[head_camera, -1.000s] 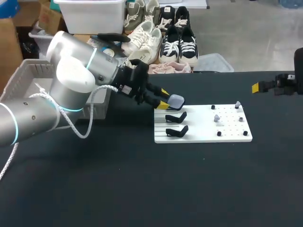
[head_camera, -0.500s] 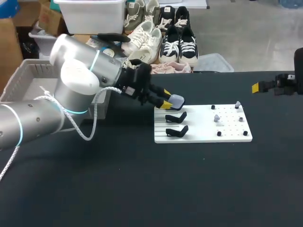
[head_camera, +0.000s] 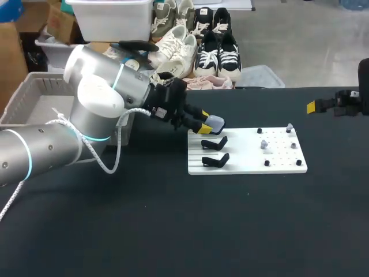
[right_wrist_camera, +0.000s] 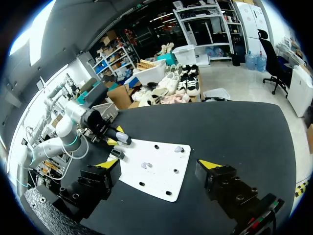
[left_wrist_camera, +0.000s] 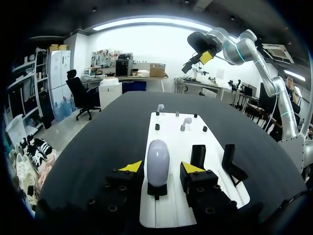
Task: Pick up each earbud case from the left stands, insert the matching earbuds, close the lid, and place the case in the box.
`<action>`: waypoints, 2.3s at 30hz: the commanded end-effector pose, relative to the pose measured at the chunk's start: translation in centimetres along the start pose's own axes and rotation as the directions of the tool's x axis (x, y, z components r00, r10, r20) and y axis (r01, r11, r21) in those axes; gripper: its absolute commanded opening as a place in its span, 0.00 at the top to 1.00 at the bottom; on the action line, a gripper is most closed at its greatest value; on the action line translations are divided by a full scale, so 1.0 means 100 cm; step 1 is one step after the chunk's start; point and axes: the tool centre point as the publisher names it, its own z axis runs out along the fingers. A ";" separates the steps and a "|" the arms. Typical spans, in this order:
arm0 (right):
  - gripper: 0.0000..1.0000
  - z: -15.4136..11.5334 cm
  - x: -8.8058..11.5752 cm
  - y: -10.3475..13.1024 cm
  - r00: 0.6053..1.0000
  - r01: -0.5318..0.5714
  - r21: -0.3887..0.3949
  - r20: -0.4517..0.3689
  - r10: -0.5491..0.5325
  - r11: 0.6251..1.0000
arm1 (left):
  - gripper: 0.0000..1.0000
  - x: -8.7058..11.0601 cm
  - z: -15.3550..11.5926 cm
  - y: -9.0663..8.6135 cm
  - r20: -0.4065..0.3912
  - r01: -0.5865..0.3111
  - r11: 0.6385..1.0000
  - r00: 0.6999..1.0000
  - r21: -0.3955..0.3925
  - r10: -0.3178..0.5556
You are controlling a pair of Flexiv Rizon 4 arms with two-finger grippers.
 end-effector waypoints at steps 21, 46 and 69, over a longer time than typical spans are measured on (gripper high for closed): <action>0.00 0.000 0.000 -0.001 1.000 0.000 -0.003 -0.002 0.000 1.000 | 0.85 0.003 0.006 0.005 0.008 -0.018 1.000 1.000 -0.004 0.018; 0.00 0.000 0.000 -0.001 1.000 0.000 -0.003 -0.002 0.000 1.000 | 1.00 -0.070 -0.073 -0.072 0.299 0.012 0.997 0.954 -0.081 0.012; 0.00 0.000 0.000 -0.001 1.000 0.000 -0.003 -0.002 0.000 1.000 | 1.00 -0.077 -0.102 -0.125 0.429 -0.069 0.976 0.890 -0.205 0.153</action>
